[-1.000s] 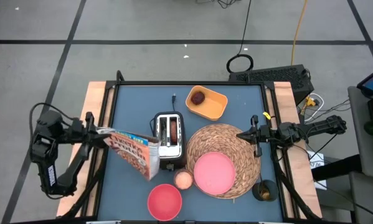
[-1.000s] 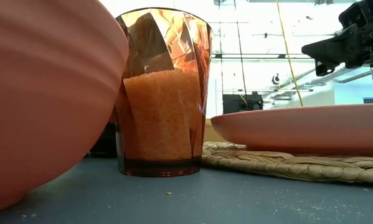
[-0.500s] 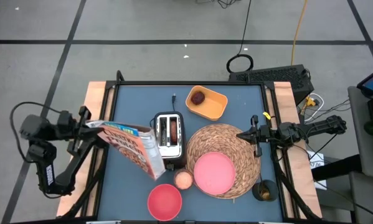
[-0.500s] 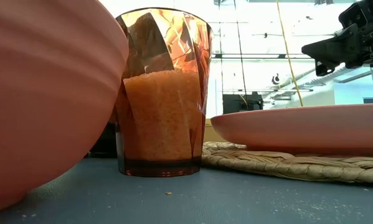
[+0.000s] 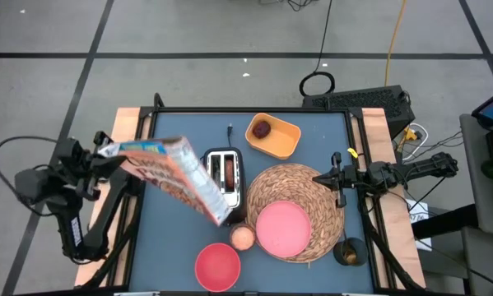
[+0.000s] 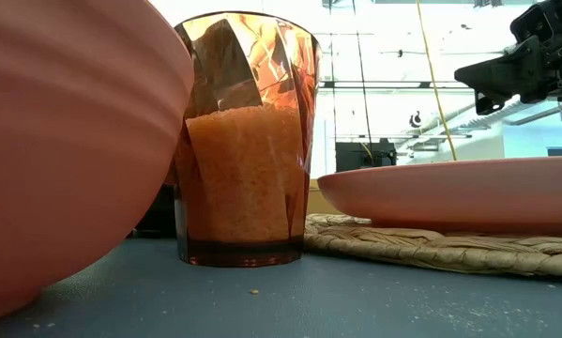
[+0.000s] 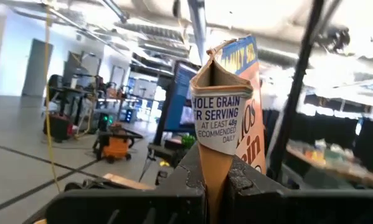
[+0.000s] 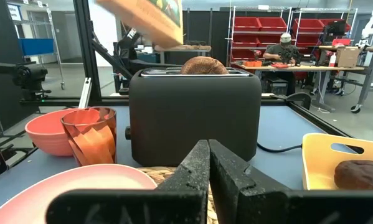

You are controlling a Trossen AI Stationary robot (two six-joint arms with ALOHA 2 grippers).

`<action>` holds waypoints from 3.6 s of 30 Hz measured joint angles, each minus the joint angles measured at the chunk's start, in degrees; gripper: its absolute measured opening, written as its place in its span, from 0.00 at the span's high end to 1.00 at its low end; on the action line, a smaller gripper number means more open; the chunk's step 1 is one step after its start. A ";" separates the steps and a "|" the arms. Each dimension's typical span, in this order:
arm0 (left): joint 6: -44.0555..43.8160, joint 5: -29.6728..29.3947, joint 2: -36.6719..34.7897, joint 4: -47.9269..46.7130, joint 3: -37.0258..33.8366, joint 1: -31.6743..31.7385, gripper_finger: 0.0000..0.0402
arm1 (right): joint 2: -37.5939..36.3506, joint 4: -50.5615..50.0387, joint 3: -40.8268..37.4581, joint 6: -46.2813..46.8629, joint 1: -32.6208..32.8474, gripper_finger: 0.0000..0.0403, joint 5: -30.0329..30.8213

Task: Arrange a breakfast setting
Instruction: Pour the cereal into the orange bowl

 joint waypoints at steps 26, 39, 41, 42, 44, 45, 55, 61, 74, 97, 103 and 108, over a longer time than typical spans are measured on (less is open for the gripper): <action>-4.09 0.96 32.31 31.03 -0.02 -1.54 0.99 | 0.01 0.62 -0.01 3.03 -0.02 1.00 0.00; 1.99 -7.59 47.95 41.52 0.01 -20.80 0.99 | 0.01 8.99 -0.01 2.99 -0.02 0.98 0.68; 3.37 -9.23 49.80 41.97 0.99 -23.88 0.99 | 0.01 11.51 -0.01 2.99 0.00 0.95 3.43; 4.12 -10.04 50.73 42.08 1.50 -25.36 0.99 | 0.01 12.78 -0.01 2.98 0.00 0.92 5.09; 5.72 -11.50 52.57 42.03 2.74 -28.29 0.99 | -0.01 15.30 -0.01 2.98 0.00 0.86 8.87; 6.62 -12.46 53.43 41.95 3.38 -29.73 0.99 | -0.01 16.41 -0.01 2.98 0.00 0.82 10.75; 13.57 -22.31 64.26 41.89 12.89 -41.61 0.99 | 0.01 27.11 -0.01 -0.92 -0.01 0.37 20.45; 16.68 -28.79 71.35 41.86 18.74 -46.39 0.99 | 1.02 28.23 -0.01 -1.09 -0.02 0.20 20.29; 24.05 -40.06 77.58 41.81 23.80 -54.42 0.99 | 17.53 46.02 -0.01 -11.59 -0.02 0.18 18.06; 27.37 -48.54 77.73 42.64 23.80 -61.66 0.99 | 51.37 62.51 14.18 -22.10 -4.52 0.18 15.35; 27.19 -48.67 77.59 43.31 23.84 -61.88 0.99 | 57.33 63.16 18.96 -22.10 -6.63 0.18 10.81; 27.33 -49.00 77.40 43.93 24.02 -62.32 0.99 | 61.05 65.38 21.90 -22.08 -8.45 0.18 11.08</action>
